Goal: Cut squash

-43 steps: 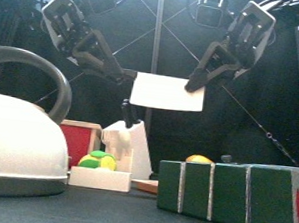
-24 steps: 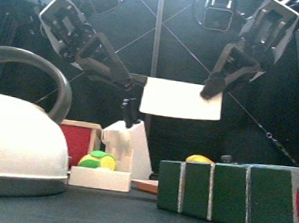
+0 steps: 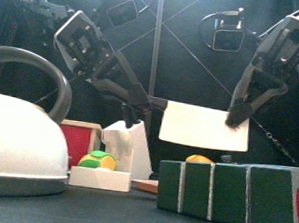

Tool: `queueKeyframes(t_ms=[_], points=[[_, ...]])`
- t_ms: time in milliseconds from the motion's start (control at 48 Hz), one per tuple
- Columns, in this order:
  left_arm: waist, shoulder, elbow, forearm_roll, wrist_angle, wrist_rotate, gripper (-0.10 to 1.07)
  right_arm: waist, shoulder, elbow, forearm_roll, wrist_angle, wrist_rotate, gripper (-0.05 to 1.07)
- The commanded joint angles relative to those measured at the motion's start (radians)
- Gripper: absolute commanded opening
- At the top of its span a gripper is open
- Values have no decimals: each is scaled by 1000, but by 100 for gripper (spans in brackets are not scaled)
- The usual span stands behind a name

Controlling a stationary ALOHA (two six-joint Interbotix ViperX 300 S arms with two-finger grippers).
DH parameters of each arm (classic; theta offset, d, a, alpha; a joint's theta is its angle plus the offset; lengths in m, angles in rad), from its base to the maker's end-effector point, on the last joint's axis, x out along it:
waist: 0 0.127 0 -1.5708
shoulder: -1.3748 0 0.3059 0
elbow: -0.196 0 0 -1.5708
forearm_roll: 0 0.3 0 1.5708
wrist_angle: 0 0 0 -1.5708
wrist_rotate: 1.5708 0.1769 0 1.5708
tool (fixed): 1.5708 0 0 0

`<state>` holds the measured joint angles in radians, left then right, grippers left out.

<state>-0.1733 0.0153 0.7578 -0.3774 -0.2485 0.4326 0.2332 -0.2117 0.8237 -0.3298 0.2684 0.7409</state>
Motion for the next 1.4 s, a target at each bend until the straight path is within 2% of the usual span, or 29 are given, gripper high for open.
queueKeyframes(t_ms=[0, 604, 979, 1375], points=[[-6, 6, -18, 0, 5, 2, 42, 21, -3, 3, 17, 8, 2, 29], [-17, 34, -26, -17, 11, -2, 42, 20, 8, 2, 18, 34, 2, 29], [-17, 35, -28, -115, 55, 2, 42, 18, 43, 0, 23, 35, 3, 29], [-17, 44, -26, -124, 72, 3, 42, 17, 69, -2, 25, 51, 3, 29]])
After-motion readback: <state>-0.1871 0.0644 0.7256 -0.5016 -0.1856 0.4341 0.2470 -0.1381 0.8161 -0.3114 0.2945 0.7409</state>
